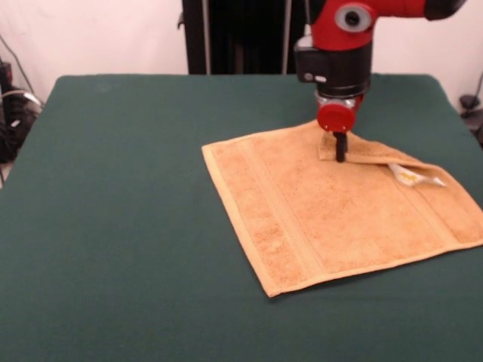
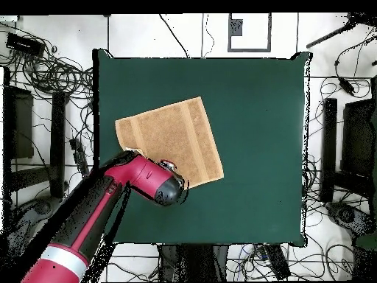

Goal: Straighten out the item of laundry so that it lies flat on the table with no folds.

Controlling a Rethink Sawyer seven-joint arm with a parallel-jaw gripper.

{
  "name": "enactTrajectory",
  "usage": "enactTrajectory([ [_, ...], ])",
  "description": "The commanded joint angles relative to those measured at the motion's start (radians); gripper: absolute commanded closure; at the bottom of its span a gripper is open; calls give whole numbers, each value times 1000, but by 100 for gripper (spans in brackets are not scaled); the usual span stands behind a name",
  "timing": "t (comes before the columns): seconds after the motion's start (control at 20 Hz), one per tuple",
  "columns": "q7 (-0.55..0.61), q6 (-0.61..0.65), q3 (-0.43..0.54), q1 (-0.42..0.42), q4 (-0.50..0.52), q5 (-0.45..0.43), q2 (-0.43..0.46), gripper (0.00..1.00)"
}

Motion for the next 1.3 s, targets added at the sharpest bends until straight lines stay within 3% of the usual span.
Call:
enactTrajectory([
  [0.05, 267, 40, 98, 29, 37, 41, 94, 100],
  [1.3, 446, -25, 43, 186, 91, 20, 136, 100],
])
